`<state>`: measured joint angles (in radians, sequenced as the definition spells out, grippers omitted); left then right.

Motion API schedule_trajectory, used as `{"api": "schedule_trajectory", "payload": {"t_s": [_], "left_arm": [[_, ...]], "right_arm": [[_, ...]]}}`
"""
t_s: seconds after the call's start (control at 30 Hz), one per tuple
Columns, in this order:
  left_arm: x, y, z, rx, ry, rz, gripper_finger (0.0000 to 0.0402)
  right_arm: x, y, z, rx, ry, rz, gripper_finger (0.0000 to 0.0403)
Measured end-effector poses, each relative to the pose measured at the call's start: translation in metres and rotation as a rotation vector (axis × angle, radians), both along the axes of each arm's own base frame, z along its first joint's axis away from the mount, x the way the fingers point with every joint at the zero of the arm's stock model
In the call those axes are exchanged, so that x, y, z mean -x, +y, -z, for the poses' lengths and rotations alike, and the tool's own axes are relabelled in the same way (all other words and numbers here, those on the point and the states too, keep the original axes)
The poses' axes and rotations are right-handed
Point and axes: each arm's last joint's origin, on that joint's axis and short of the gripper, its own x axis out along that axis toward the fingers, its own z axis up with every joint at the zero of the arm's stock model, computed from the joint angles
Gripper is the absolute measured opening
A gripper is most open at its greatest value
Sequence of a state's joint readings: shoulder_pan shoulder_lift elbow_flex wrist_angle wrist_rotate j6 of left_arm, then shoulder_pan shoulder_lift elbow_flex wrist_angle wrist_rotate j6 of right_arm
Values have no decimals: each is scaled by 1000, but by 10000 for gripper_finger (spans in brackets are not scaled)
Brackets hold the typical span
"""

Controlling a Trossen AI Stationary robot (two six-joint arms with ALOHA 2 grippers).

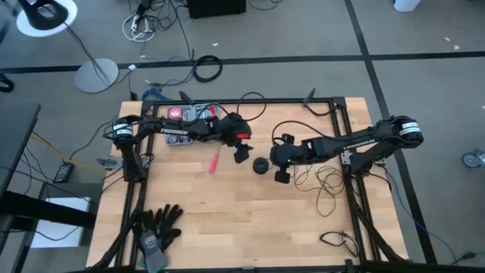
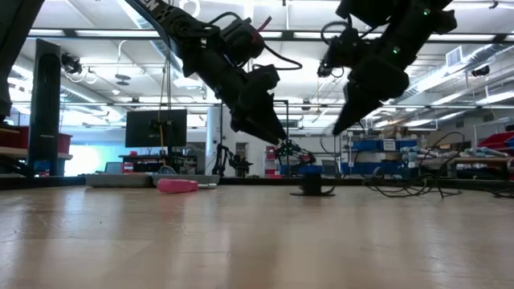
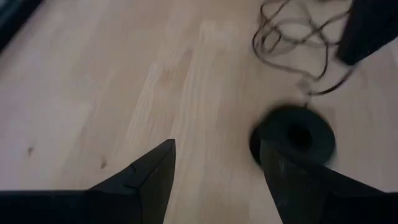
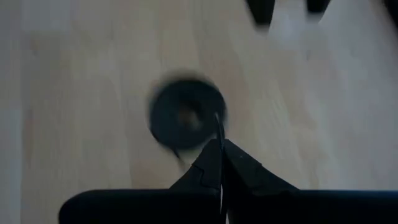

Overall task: Coil cords
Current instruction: Uncoil the black wire from the spool

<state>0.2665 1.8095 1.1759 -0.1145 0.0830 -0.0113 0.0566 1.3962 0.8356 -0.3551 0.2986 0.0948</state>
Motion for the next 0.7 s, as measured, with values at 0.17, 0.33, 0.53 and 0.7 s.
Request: {"api": "schedule_trajectory", "payload": {"t_s": [0.17, 0.33, 0.53, 0.7], "left_arm": [[-4, -2, -1, 29, -50, 31, 239], [-7, -12, 5, 48, -18, 65, 239], [-16, -33, 13, 29, -19, 141, 239], [-19, -40, 10, 16, -59, 156, 239]], "right_arm": [[5, 0, 6, -34, 64, 52, 0], [7, -1, 11, -35, 72, 55, 0], [6, -5, 11, -26, 59, 79, 0], [5, -6, 10, -32, 38, 88, 0]]}}
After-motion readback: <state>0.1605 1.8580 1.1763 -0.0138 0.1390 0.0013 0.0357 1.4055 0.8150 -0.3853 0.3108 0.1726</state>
